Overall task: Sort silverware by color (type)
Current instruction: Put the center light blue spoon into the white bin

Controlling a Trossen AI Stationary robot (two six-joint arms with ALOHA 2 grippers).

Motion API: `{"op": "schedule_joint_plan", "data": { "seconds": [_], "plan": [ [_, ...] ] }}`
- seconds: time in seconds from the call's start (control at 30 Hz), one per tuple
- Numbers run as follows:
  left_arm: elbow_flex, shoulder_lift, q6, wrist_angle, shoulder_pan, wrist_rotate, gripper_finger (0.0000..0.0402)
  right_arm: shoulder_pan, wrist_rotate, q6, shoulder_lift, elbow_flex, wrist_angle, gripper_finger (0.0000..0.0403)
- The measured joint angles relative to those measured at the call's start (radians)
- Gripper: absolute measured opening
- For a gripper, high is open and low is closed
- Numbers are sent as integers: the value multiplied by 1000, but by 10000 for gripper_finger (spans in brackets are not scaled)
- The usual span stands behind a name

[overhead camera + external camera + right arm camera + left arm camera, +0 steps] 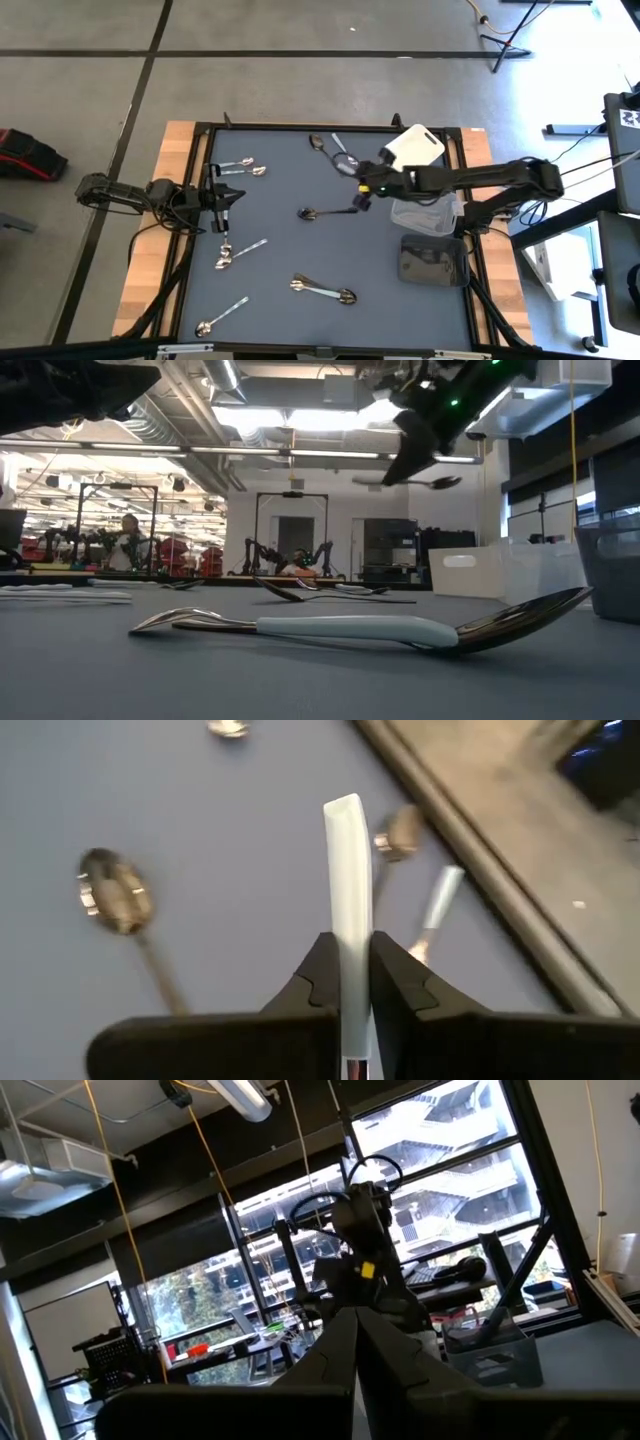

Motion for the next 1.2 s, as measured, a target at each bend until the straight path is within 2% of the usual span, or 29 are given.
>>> {"op": "schedule_joint_plan", "data": {
  "seconds": [0.07,0.2,0.4,0.8,0.9,1.1,1.2],
  "plan": [
    [0,0,0,1,0,-2,2,-10,40,0,-44,-24,-23,14],
    [0,0,0,-2,0,-2,2,-58,48,9,-136,-100,-28,19],
    [0,0,0,-3,0,-6,2,-205,47,10,-243,-238,4,20],
    [0,0,0,-13,0,-39,2,-519,-1,29,-269,-363,19,21],
    [0,0,0,-14,0,-43,2,-565,-59,20,-269,-377,13,21],
    [0,0,0,-14,0,-43,2,-590,-267,-71,-268,-400,11,21],
    [0,0,0,-14,0,-43,2,-589,-306,-101,-267,-403,10,21]
  ]
}}
